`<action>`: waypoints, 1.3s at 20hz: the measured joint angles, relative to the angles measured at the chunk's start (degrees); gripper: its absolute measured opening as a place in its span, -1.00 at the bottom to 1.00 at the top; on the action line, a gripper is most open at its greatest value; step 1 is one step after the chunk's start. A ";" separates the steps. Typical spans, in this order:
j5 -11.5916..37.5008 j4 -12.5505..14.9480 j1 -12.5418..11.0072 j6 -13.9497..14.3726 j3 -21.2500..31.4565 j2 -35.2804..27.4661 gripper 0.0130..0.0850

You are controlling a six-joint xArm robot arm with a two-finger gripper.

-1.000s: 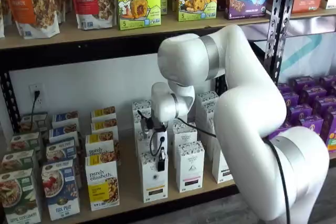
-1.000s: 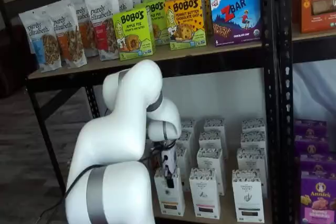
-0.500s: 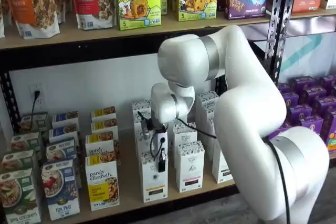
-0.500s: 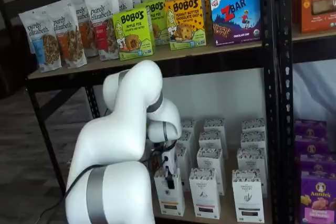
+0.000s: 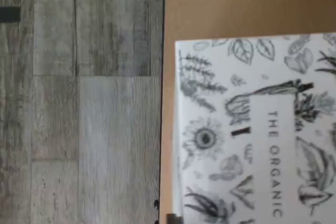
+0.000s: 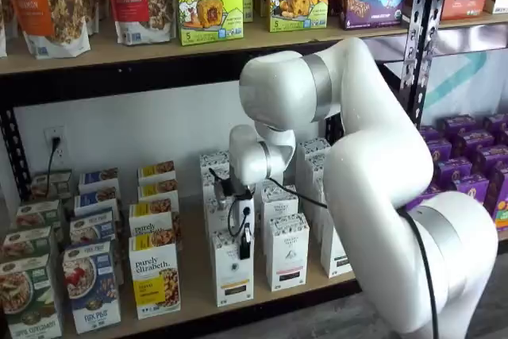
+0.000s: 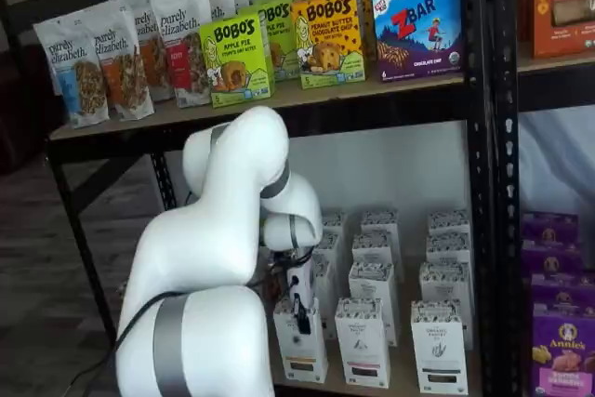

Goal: Pick up the white box with a yellow strip in the middle, on the bottom shelf, the fourth box from the left

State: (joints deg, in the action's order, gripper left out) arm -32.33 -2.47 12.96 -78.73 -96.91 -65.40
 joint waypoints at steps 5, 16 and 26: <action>0.14 0.50 0.23 0.64 -0.33 -0.19 0.00; 0.05 1.48 0.60 1.85 2.15 1.63 0.00; 3.04 2.92 1.51 3.96 10.88 7.30 0.00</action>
State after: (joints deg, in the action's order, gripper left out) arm -29.30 0.45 14.47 -74.77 -86.03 -58.10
